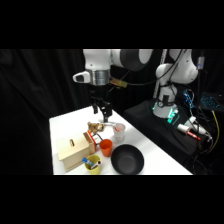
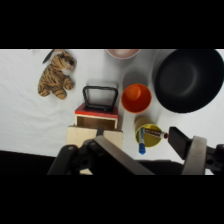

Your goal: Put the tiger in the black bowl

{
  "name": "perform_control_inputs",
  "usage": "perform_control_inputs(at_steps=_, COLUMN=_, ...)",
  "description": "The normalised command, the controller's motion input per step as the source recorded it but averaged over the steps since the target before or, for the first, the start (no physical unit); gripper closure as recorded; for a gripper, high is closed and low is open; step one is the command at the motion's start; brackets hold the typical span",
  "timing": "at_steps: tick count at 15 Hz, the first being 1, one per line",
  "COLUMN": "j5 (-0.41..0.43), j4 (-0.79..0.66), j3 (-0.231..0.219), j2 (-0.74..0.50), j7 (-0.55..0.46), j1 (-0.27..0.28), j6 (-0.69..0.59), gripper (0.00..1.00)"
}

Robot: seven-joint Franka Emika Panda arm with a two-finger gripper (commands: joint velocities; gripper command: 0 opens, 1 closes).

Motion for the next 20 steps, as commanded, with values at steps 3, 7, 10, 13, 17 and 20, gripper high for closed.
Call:
perform_control_inputs(at_steps=3, j5=-0.013, j4=0.01, j3=0.011, j2=0.02, j7=0.03, j1=-0.029, j6=0.01, gripper=0.0)
perform_control_inputs(at_steps=7, j5=-0.032, j4=0.03, j3=-0.061, j2=0.05, j7=0.12, j1=-0.087, j6=0.11, gripper=0.0)
perform_control_inputs(at_steps=10, j5=-0.016, j4=0.02, j3=-0.098, j2=0.04, j7=0.13, j1=-0.124, j6=0.17, gripper=0.0)
perform_control_inputs(at_steps=13, j5=-0.033, j4=0.0, j3=-0.088, j2=0.03, j7=0.15, j1=-0.104, j6=0.18, gripper=0.0)
perform_control_inputs(at_steps=17, j5=-0.124, j4=-0.05, j3=-0.087, j2=0.03, j7=0.22, j1=-0.072, j6=0.24, gripper=0.0)
perform_control_inputs(at_steps=20, j5=-0.193, j4=-0.09, j3=-0.086, j2=0.06, j7=0.24, j1=-0.047, j6=0.29, gripper=0.0)
